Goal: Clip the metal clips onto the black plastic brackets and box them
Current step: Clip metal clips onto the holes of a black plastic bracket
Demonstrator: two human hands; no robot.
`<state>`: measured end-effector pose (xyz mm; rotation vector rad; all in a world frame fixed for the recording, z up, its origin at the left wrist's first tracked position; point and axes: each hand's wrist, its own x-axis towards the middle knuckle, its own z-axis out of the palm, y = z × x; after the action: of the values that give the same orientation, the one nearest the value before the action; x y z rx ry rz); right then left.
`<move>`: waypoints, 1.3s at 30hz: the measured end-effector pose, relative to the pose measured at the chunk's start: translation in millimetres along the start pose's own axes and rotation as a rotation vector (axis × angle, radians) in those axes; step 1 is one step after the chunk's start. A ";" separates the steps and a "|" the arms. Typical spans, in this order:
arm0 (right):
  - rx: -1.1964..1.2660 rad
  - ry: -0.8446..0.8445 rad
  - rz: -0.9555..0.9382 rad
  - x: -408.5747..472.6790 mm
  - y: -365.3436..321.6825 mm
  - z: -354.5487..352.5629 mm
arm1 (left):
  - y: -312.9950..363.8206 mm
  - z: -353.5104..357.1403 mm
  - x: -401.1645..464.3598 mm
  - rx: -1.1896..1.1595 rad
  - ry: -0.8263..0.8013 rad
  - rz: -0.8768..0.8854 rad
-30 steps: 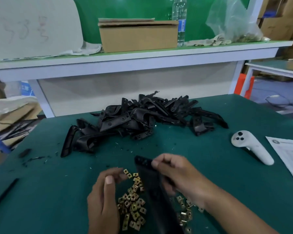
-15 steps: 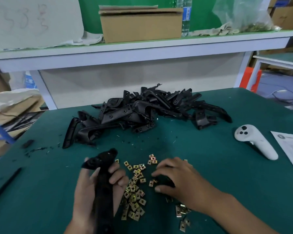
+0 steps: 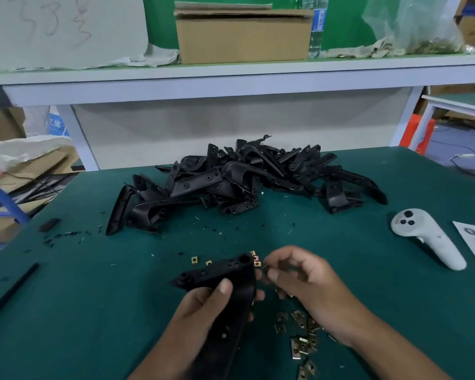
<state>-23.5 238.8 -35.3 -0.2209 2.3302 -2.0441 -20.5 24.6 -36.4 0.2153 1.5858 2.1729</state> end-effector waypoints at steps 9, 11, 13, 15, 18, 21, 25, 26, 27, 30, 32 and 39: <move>0.443 -0.007 0.098 6.5 -2.3 -7.5 | -13.0 10.6 3.7 -0.110 -0.101 0.109; 0.448 -0.022 0.109 7.1 -1.6 -9.3 | -18.4 10.5 3.9 -0.195 -0.127 0.085; 0.466 -0.024 0.114 7.4 -2.9 -10.6 | -22.8 11.2 2.6 -0.269 -0.149 0.045; 0.483 -0.017 0.113 7.6 -4.5 -12.0 | -24.8 8.5 3.1 -0.163 -0.165 0.046; 0.427 -0.047 0.106 5.7 -7.3 -12.5 | -27.8 5.9 6.2 0.189 -0.125 0.091; 0.316 -0.152 0.093 1.4 -10.0 -11.3 | -30.0 9.1 5.5 0.296 -0.159 0.099; 0.110 -0.261 0.100 -2.4 -13.4 -10.4 | -32.6 10.8 3.1 0.369 -0.178 0.069; 0.079 -0.275 0.110 -2.4 -13.7 -10.6 | -33.4 11.2 2.7 0.386 -0.176 0.065; 0.059 -0.279 0.120 -2.3 -13.9 -11.2 | -33.8 11.6 2.4 0.382 -0.183 0.057; 0.058 -0.281 0.137 -2.4 -14.0 -13.3 | -33.9 11.9 1.9 0.326 -0.192 0.051; 0.074 -0.290 0.144 -2.5 -13.5 -14.2 | -32.9 11.5 1.8 0.332 -0.204 0.066; 0.018 -0.315 0.119 -2.5 -12.9 -14.3 | -32.7 10.1 0.0 0.403 -0.224 0.051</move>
<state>-21.6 251.6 -20.8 -0.3649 2.0836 -1.8227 -8.4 41.4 -63.6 0.6046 1.8825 1.7689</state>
